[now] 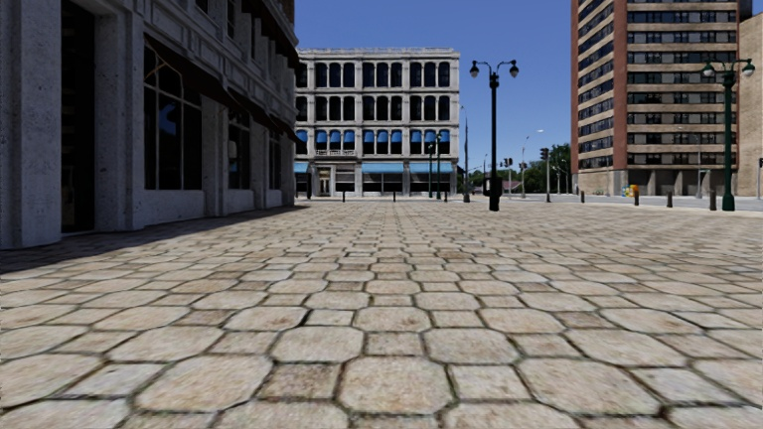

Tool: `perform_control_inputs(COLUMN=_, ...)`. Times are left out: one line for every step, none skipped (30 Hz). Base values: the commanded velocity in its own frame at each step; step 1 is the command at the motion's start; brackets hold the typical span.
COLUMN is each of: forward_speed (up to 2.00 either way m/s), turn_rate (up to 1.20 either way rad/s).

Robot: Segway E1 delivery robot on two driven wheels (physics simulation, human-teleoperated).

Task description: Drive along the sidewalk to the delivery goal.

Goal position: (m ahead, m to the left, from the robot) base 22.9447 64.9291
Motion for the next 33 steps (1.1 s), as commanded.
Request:
perform_control_inputs(forward_speed=2.00, turn_rate=0.00)
perform_control_inputs(forward_speed=2.00, turn_rate=0.00)
perform_control_inputs(forward_speed=2.00, turn_rate=0.00)
perform_control_inputs(forward_speed=2.00, turn_rate=0.00)
perform_control_inputs(forward_speed=2.00, turn_rate=0.00)
perform_control_inputs(forward_speed=2.00, turn_rate=0.00)
perform_control_inputs(forward_speed=2.00, turn_rate=0.00)
perform_control_inputs(forward_speed=2.00, turn_rate=0.00)
perform_control_inputs(forward_speed=2.00, turn_rate=0.00)
perform_control_inputs(forward_speed=2.00, turn_rate=0.00)
perform_control_inputs(forward_speed=2.00, turn_rate=0.00)
perform_control_inputs(forward_speed=2.00, turn_rate=0.00)
perform_control_inputs(forward_speed=2.00, turn_rate=0.00)
perform_control_inputs(forward_speed=2.00, turn_rate=0.00)
perform_control_inputs(forward_speed=2.00, turn_rate=0.00)
perform_control_inputs(forward_speed=2.00, turn_rate=0.00)
perform_control_inputs(forward_speed=2.00, turn_rate=0.00)
perform_control_inputs(forward_speed=2.00, turn_rate=0.00)
perform_control_inputs(forward_speed=2.00, turn_rate=0.00)
perform_control_inputs(forward_speed=2.00, turn_rate=0.00)
perform_control_inputs(forward_speed=2.00, turn_rate=0.00)
perform_control_inputs(forward_speed=2.00, turn_rate=0.00)
perform_control_inputs(forward_speed=2.00, turn_rate=0.00)
perform_control_inputs(forward_speed=2.00, turn_rate=0.00)
perform_control_inputs(forward_speed=2.00, turn_rate=0.00)
perform_control_inputs(forward_speed=2.00, turn_rate=0.00)
perform_control_inputs(forward_speed=2.00, turn_rate=0.00)
perform_control_inputs(forward_speed=2.00, turn_rate=0.00)
perform_control_inputs(forward_speed=2.00, turn_rate=0.00)
perform_control_inputs(forward_speed=2.00, turn_rate=0.00)
perform_control_inputs(forward_speed=2.00, turn_rate=0.00)
perform_control_inputs(forward_speed=2.00, turn_rate=0.00)
perform_control_inputs(forward_speed=2.00, turn_rate=0.00)
